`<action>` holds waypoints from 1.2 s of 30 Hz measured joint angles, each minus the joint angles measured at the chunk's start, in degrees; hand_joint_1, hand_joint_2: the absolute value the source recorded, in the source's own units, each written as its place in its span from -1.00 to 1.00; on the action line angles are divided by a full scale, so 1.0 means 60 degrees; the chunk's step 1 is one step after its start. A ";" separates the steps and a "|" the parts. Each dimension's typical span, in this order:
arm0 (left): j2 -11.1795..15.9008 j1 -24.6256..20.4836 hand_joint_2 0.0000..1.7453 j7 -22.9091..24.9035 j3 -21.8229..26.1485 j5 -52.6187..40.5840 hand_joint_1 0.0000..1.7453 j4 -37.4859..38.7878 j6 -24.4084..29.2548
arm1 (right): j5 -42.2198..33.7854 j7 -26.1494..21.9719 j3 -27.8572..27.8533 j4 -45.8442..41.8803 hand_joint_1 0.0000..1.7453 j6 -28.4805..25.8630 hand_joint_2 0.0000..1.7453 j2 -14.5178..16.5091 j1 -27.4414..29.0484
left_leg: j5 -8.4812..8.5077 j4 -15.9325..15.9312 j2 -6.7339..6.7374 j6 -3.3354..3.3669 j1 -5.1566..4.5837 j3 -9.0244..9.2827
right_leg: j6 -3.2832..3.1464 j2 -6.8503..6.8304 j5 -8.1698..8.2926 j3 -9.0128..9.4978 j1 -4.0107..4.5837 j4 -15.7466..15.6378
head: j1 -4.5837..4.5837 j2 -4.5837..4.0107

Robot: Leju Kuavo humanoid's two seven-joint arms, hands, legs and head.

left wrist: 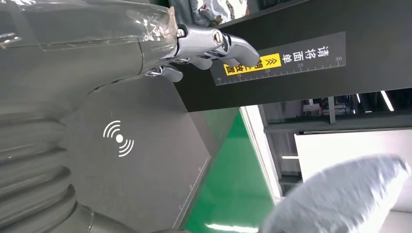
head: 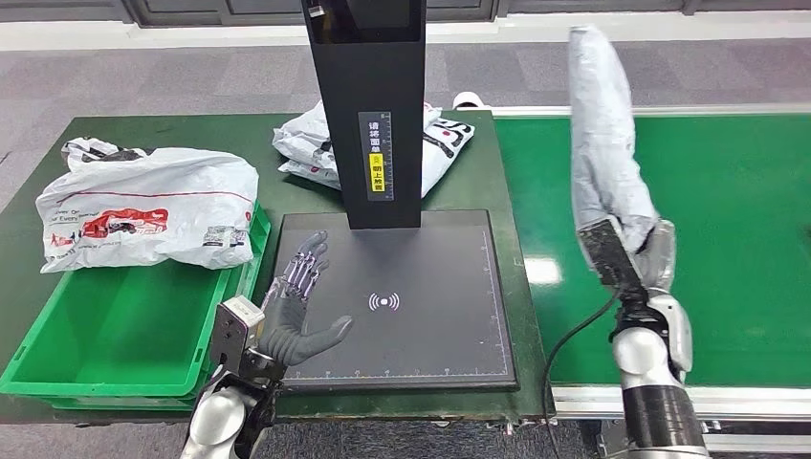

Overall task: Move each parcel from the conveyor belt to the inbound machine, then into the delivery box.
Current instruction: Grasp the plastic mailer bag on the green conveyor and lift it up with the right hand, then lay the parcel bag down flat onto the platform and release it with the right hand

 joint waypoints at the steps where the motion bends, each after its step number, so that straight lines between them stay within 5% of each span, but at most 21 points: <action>1: 0.0001 -0.0001 1.00 -0.0002 0.0003 0.0000 -1.00 0.0003 0.0000 | 0.0144 0.0101 0.0366 -0.0072 1.00 0.0087 1.00 0.0047 0.0082 | 0.0000 0.0000 0.0000 0.0000 0.0000 0.0000 | 0.0000 0.0000 0.0000 -0.0001 0.0001 0.0000 | 0.0000 0.0000; 8: 0.0031 -0.0021 1.00 -0.0077 0.0005 0.0029 -1.00 0.0120 -0.0011 | 0.0759 0.0439 0.2368 0.0028 0.98 0.0652 1.00 0.0276 0.0395 | 0.0002 -0.0001 -0.0004 -0.0003 0.0003 -0.0002 | -0.0001 -0.0001 -0.0001 -0.0004 0.0003 0.0001 | 0.0001 -0.0001; 15: 0.0123 -0.0052 1.00 -0.0149 0.0003 0.0102 -1.00 0.0235 -0.0135 | 0.0672 0.0339 0.4211 0.0530 -0.93 0.0840 1.00 0.0390 0.1077 | -0.0002 -0.0001 -0.0007 -0.0003 0.0003 -0.0012 | -0.0004 -0.0003 -0.0005 -0.0013 0.0002 0.0000 | -0.0001 0.0001; 23: 0.0220 -0.0011 1.00 -0.0145 0.0003 0.0186 -1.00 0.0222 -0.0116 | 0.0498 0.0254 0.5233 0.0912 -1.00 0.1217 1.00 0.0416 0.1162 | -0.0004 -0.0001 -0.0002 -0.0006 0.0003 -0.0013 | -0.0004 -0.0003 -0.0007 -0.0013 0.0002 -0.0001 | 0.0000 0.0001; 27: 0.0285 0.0036 1.00 -0.0140 0.0003 0.0261 -1.00 0.0185 -0.0100 | 0.0102 0.0045 0.5619 0.1184 -1.00 0.1365 -1.00 0.0416 0.1045 | -0.0003 -0.0001 -0.0001 -0.0007 0.0003 -0.0010 | -0.0005 -0.0001 -0.0005 -0.0012 0.0002 -0.0001 | 0.0000 0.0000; 36: 0.0409 0.0140 1.00 -0.0153 0.0001 0.0325 -1.00 0.0189 -0.0001 | -0.0479 -0.0053 0.6404 0.1169 -1.00 0.1340 -1.00 0.0308 0.0953 | -0.0003 -0.0001 -0.0001 -0.0008 0.0003 -0.0010 | -0.0006 0.0000 -0.0005 -0.0015 0.0002 -0.0001 | -0.0001 0.0001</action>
